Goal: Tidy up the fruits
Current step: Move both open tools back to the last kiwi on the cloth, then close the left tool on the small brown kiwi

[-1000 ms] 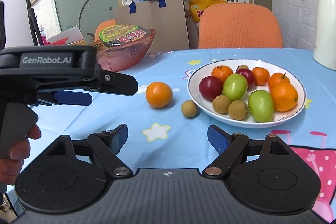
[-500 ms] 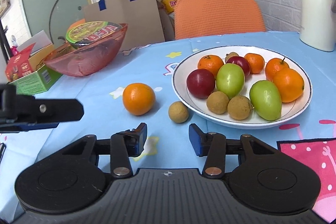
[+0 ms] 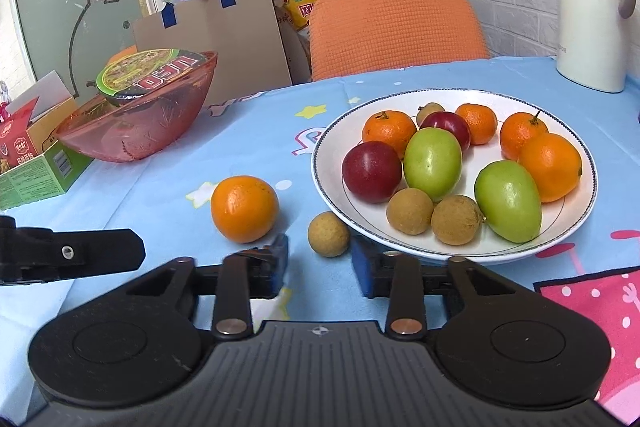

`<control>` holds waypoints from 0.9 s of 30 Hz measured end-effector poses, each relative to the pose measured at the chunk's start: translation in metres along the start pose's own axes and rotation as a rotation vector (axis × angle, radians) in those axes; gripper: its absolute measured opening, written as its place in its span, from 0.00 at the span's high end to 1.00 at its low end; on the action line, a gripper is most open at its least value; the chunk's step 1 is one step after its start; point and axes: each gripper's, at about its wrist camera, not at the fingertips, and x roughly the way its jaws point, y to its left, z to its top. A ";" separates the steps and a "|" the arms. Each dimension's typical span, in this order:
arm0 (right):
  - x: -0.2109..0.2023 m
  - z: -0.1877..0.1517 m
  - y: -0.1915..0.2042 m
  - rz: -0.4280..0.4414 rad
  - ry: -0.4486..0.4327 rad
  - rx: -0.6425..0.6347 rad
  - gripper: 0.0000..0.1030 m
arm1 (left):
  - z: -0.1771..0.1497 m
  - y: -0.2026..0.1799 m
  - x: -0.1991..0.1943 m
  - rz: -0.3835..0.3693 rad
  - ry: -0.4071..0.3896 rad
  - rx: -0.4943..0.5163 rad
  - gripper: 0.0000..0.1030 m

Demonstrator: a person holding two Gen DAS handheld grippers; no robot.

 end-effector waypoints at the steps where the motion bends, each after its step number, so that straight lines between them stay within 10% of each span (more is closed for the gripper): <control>1: 0.000 0.000 -0.001 0.008 0.003 0.004 0.67 | 0.000 0.000 0.000 -0.004 0.001 0.001 0.36; 8: -0.005 -0.002 -0.002 0.028 0.011 -0.035 0.75 | -0.003 -0.006 0.001 -0.020 0.015 0.010 0.51; 18: 0.002 0.002 0.005 -0.002 -0.011 -0.043 0.42 | 0.000 -0.007 -0.001 -0.016 0.006 0.004 0.51; 27: 0.004 0.003 0.004 0.026 -0.009 -0.039 0.58 | -0.002 -0.006 0.005 -0.030 0.028 0.009 0.59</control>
